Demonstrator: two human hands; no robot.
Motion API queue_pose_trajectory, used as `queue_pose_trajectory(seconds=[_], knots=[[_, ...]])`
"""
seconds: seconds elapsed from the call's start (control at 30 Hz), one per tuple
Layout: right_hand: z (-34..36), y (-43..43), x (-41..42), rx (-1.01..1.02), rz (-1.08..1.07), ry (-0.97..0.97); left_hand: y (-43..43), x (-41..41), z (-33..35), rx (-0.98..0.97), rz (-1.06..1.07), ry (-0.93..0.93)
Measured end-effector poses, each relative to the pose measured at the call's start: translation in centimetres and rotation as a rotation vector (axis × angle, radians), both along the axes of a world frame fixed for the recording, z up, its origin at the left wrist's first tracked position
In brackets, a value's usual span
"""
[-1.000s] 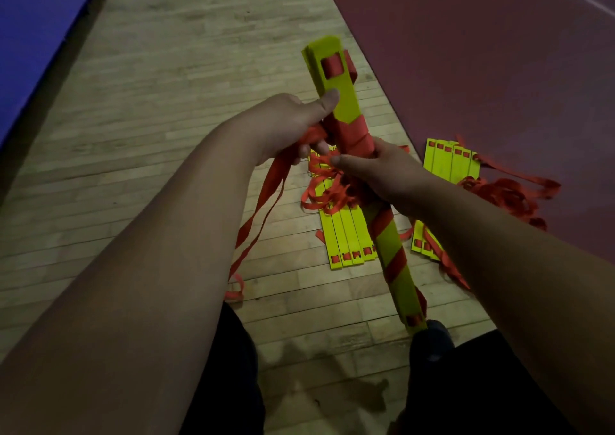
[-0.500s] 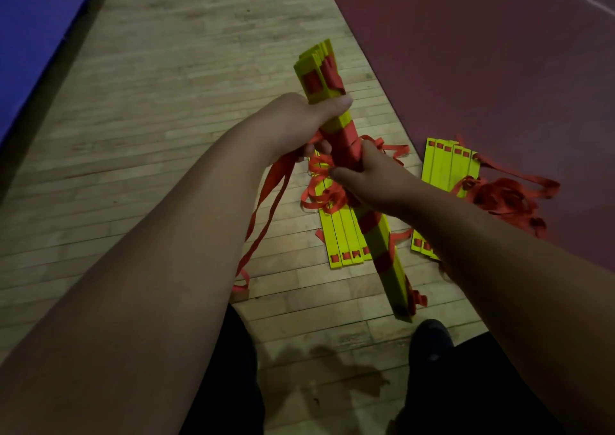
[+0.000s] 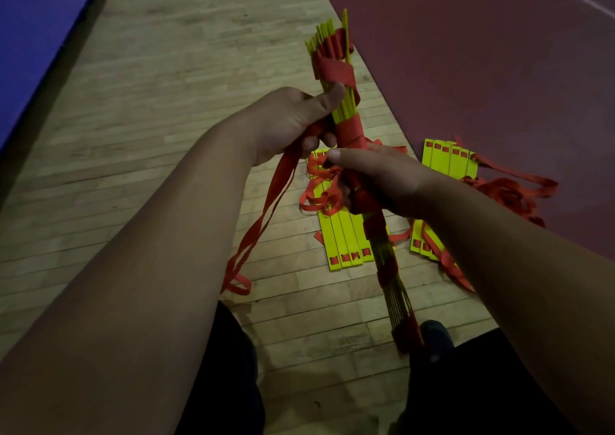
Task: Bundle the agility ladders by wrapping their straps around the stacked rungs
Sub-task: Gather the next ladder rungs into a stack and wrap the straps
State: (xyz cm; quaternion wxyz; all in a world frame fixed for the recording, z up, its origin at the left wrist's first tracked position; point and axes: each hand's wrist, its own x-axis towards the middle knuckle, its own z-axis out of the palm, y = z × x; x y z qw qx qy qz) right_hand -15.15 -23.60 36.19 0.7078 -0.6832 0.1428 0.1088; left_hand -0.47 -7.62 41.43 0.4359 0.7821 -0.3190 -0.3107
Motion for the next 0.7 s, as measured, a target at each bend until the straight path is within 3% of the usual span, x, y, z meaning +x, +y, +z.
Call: queue_pose_trajectory(seconds=[0.47, 0.6, 0.7], knots=[[-3.1, 0.9, 1.5, -0.582, -0.291, -0.034, -1.5, -1.4, 0.4, 0.078, 0.075, 0.122], [-2.7, 1.4, 1.3, -0.611, -0.258, 0.048, -2.2, -1.8, -0.5, 0.116, 0.253, -0.037], [-1.8, 1.7, 1.3, -0.568, -0.229, 0.013, -2.0, -1.1, -0.8, 0.065, 0.292, -0.035]])
